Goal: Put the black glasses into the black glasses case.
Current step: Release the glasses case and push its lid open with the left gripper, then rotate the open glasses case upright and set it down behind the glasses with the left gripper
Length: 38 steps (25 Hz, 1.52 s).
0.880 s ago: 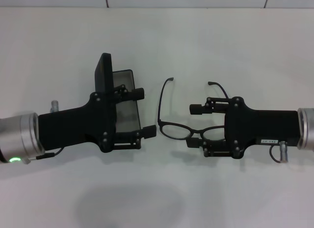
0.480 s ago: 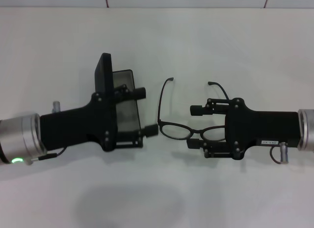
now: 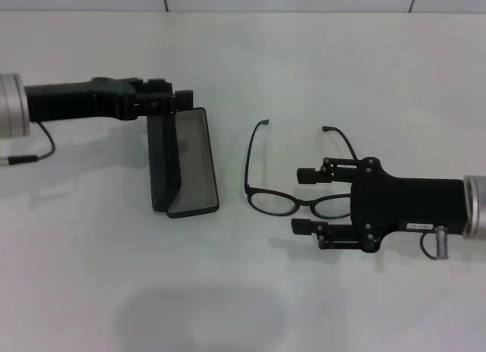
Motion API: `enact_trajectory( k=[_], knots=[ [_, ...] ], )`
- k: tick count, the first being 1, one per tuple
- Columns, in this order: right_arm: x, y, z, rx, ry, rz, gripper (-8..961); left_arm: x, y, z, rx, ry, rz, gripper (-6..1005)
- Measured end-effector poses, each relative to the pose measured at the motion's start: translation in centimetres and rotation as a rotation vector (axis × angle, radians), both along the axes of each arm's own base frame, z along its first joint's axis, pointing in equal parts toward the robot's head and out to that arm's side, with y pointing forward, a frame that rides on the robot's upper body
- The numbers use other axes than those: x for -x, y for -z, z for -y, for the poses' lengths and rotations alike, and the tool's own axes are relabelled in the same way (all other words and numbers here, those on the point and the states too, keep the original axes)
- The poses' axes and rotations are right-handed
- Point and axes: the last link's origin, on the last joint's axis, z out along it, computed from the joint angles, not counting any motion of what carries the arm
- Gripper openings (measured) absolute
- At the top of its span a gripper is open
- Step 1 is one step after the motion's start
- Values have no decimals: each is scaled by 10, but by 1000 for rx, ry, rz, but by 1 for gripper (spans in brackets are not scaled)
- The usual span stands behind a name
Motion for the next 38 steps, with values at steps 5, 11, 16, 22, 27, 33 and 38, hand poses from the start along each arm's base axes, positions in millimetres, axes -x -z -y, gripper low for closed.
enact_trajectory(
  k=[5, 11, 16, 22, 27, 33, 38],
  knots=[
    [-5, -2, 2, -4, 15, 1, 675, -18, -8, -6, 49, -150, -232, 874],
    [-4, -2, 2, -5, 11, -2, 675, -34, 8, -6, 91, -194, -372, 872],
    [-2, 0, 2, -2, 4, -3, 676, -34, 19, -12, 87, -216, -457, 871],
    [0, 1, 1, -2, -1, -2, 675, -35, 22, -15, 81, -220, -500, 869],
    [0, 1, 1, -3, -3, -1, 676, -35, 25, -20, 58, -219, -580, 729],
    [1, 2, 1, -2, -3, -2, 676, -37, 24, -23, 37, -199, -616, 595],
    [1, 2, 2, -1, -1, -3, 675, -41, 17, -26, 8, -140, -639, 399]
  ],
)
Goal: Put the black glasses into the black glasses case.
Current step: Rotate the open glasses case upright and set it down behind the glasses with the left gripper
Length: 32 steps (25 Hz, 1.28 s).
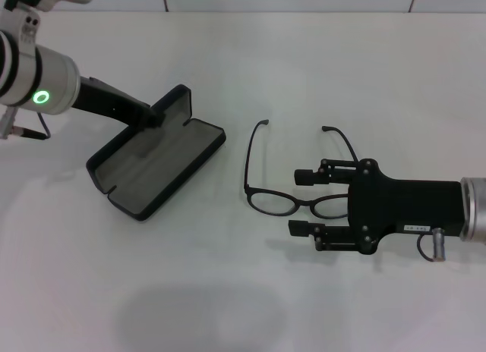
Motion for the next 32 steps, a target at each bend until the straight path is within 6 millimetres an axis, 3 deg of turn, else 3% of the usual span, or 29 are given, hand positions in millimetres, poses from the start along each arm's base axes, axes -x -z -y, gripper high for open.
enact_trajectory(
  k=[6, 10, 18, 26, 32],
  knots=[
    [0, 2, 2, 2, 1, -5, 675, -3, -4, -6, 5, 174, -88, 210],
    [0, 4, 4, -1, 0, -7, 675, -9, -4, -10, 11, 295, -128, 210],
    [-4, 8, 11, -9, 3, -13, 676, -31, 9, -4, 203, 586, -188, 210],
    [-4, 10, 14, -3, 2, -18, 675, -54, 40, 2, 328, 705, -238, 209],
    [-8, 10, 17, -3, 13, -22, 676, -75, 60, 2, 313, 791, -225, 209]
  ],
)
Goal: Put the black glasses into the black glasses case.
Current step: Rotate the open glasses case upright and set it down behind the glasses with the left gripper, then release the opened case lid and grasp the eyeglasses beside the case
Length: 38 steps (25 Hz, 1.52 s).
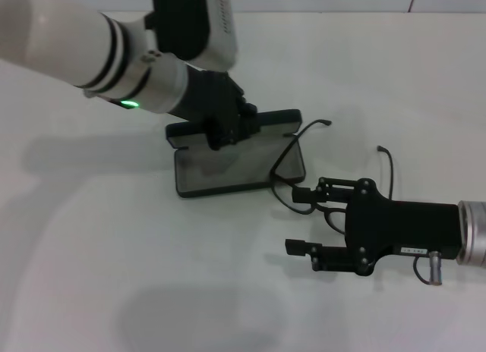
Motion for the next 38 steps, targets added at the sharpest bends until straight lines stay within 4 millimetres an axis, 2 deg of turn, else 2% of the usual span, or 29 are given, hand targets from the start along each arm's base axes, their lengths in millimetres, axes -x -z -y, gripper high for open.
enact_trajectory(
  k=[5, 10, 12, 13, 14, 16, 18, 20, 24, 28, 31, 33, 38],
  knots=[
    [-3, -1, 2, -3, 8, 0, 675, -7, 10, 2, 9, 14, -9, 209],
    [-3, -2, -2, -24, 25, -7, 676, -10, 10, 1, 0, 8, 8, 209],
    [-2, -5, -8, -58, 49, -26, 676, -15, 8, 1, -11, 4, 71, 272],
    [0, -7, -11, -73, 58, -37, 676, -22, 3, 1, -20, -5, 201, 304],
    [3, -8, -15, -81, 62, -44, 676, -22, 3, 1, -20, -5, 201, 336],
    [12, -14, -24, -75, 49, -30, 675, -20, -8, 4, -33, -41, 396, 399],
    [20, -19, -35, -50, 46, 40, 675, -12, -18, 7, -40, -89, 567, 641],
    [31, -28, -44, -21, 52, 181, 675, 0, -25, 12, -35, -144, 703, 702],
    [58, -42, -41, -18, 39, 449, 676, 28, -28, 18, -54, -251, 810, 825],
    [77, -40, -38, -88, 77, 721, 676, 47, -27, 18, -77, -301, 826, 821],
    [75, -38, -40, -133, 125, 887, 672, 49, -23, 14, -70, -304, 835, 820],
    [74, -32, -41, -135, 137, 934, 669, 49, -23, 14, -67, -305, 838, 820],
    [77, -20, -38, -114, 133, 929, 527, 49, -23, 14, -67, -301, 833, 820]
  ],
)
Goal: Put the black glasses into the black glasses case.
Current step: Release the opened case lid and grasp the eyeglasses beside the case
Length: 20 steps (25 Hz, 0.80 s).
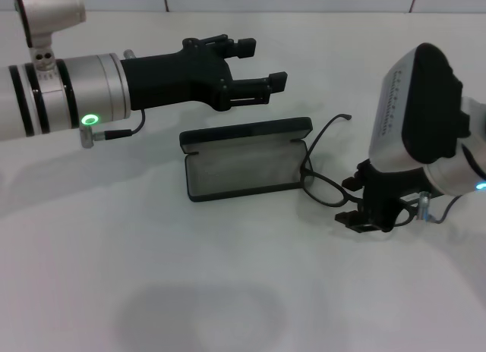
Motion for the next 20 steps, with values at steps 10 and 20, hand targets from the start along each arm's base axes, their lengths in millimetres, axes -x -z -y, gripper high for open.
enact_trajectory(
  k=[10, 20],
  knots=[
    [6, 1, 3, 5, -16, -21, 491, 0, -1, -1, 1, 0, -4, 819],
    [-7, 4, 0, -6, 9, 19, 457, 1, 0, 0, 3, -8, 2, 819]
  ],
)
